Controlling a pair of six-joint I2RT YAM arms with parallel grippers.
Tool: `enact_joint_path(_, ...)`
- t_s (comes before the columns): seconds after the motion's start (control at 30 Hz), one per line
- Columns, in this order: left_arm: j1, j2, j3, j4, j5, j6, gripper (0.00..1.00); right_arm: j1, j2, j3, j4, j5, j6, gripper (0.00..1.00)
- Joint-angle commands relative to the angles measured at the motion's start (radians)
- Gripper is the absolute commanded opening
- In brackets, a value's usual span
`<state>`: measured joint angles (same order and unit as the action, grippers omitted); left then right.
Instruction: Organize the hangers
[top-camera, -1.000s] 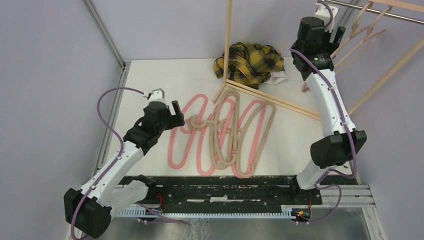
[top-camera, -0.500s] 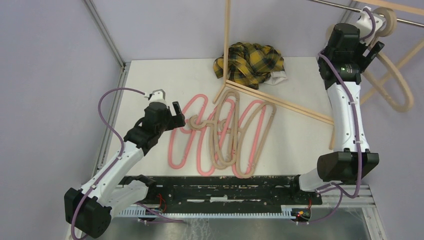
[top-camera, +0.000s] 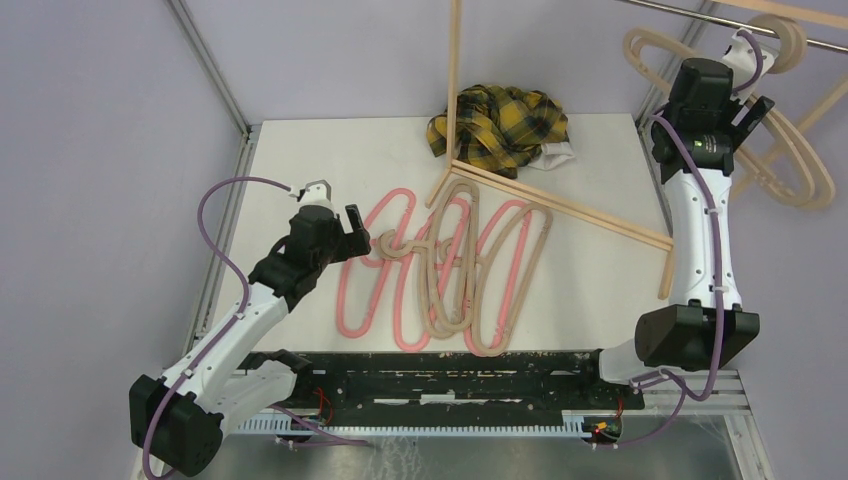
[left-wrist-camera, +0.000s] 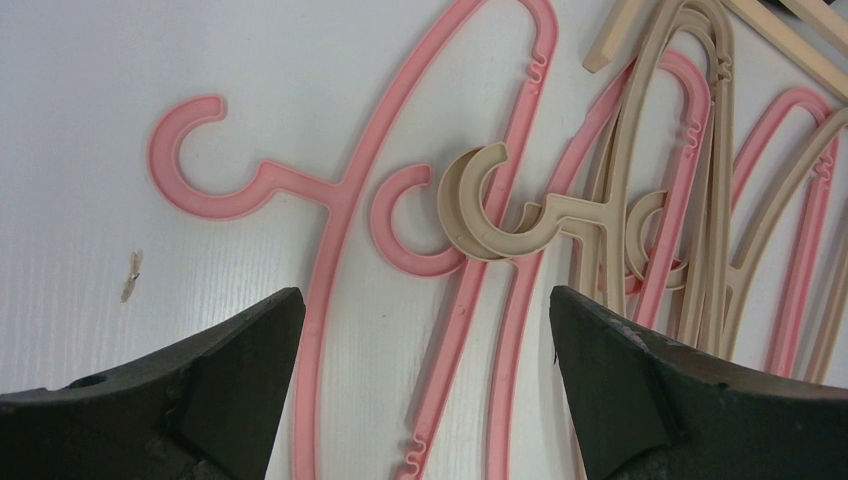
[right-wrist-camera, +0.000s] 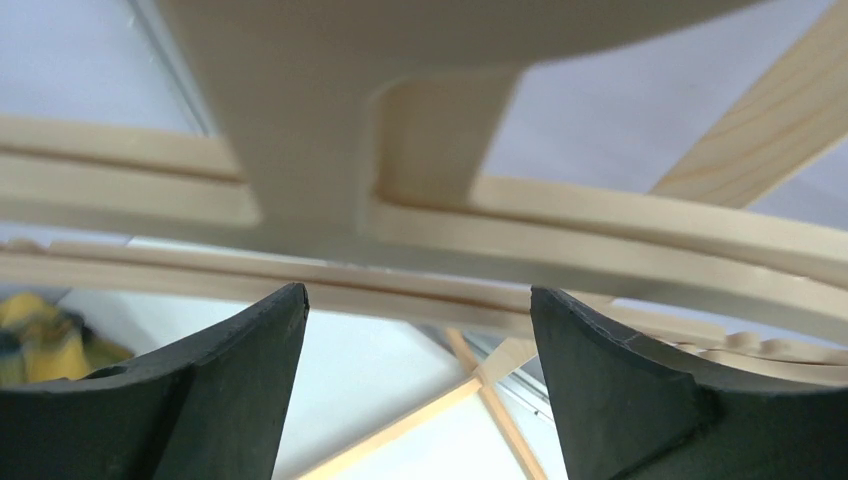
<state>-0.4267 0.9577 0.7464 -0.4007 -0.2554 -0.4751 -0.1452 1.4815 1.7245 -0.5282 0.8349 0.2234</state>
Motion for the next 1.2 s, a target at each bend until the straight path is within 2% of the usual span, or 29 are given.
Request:
enact_joint_path(0.0, 0.003, -0.007, 0.005, 0.047, 0.012, 0.007, 0.99, -0.002, -0.063, -0.013, -0.038, -0.16, 0.012, 0.9)
enact_joint_path(0.23, 0.003, -0.008, 0.003, 0.051, 0.015, 0.004, 0.99, -0.001, -0.115, -0.034, -0.103, -0.443, 0.018, 0.9)
enact_joint_path(0.4, 0.004, 0.0, 0.008, 0.051, 0.016, 0.005, 0.99, 0.032, -0.14, -0.028, -0.117, -0.716, -0.003, 0.9)
enact_joint_path(0.63, 0.004, 0.004, 0.006, 0.056, 0.011, -0.001, 0.99, 0.274, -0.086, 0.048, -0.186, -0.696, -0.082, 0.89)
enact_joint_path(0.8, 0.004, 0.0, 0.0, 0.056, 0.008, -0.002, 0.99, 0.394, -0.067, -0.01, -0.169, -0.693, -0.032, 0.88)
enact_joint_path(1.07, 0.004, 0.033, 0.012, 0.053, 0.0, -0.003, 0.99, 0.787, 0.021, -0.198, -0.174, -0.543, 0.013, 0.84)
enact_joint_path(1.17, 0.004, 0.036, 0.022, 0.051, -0.01, -0.009, 0.99, 0.905, 0.061, -0.283, -0.125, -0.53, 0.059, 0.84)
